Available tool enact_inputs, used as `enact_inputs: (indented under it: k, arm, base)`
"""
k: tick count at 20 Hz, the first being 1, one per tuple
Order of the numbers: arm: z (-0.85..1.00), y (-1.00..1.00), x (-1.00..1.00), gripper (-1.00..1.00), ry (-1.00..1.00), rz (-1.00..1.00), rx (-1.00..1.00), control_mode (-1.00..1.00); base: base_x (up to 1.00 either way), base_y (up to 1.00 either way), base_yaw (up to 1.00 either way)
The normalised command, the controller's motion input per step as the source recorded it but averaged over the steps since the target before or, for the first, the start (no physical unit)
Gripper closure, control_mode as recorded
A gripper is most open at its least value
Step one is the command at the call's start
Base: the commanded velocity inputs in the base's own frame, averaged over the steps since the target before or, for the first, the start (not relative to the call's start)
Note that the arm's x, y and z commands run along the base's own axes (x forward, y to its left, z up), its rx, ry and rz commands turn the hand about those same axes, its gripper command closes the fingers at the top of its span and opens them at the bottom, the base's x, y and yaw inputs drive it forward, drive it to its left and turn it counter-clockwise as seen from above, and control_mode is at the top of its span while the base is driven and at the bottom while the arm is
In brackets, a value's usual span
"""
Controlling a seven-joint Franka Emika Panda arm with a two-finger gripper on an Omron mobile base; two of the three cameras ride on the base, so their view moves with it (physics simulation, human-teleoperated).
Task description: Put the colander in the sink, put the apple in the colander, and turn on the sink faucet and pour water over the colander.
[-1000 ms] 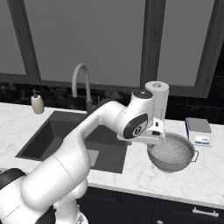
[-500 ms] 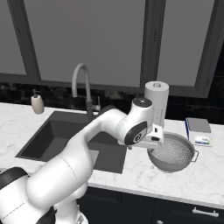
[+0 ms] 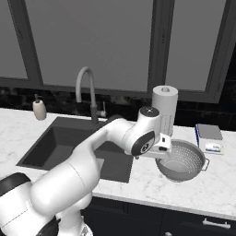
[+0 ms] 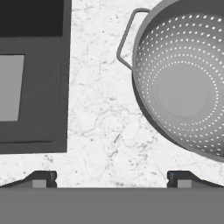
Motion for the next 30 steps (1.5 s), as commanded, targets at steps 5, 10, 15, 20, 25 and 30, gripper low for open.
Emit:
enact_inputs:
  k: [5, 10, 15, 20, 25, 30]
  arm:
    - [-0.18, 0.00, 0.19, -1.00, 0.00, 0.00, 0.00, -1.00]
    - [-0.31, -0.14, 0.27, -1.00, 0.00, 0.00, 0.00, -1.00]
    - [-0.10, -0.20, 0.38, -1.00, 0.00, 0.00, 0.00, -1.00]
    - [0.00, -0.25, 0.29, -1.00, 0.00, 0.00, 0.00, -1.00]
    - [-0.04, -0.22, 0.18, -1.00, 0.00, 0.00, 0.00, -1.00]
    - [-0.16, -0.14, 0.11, -1.00, 0.00, 0.00, 0.00, -1.00]
  base:
    - [0.00, 0.00, 0.00]
    - [0.00, 0.00, 0.00]
    - [0.00, 0.00, 0.00]
    - [0.00, 0.00, 0.00]
    - [0.00, 0.00, 0.00]
    - [0.00, 0.00, 0.00]
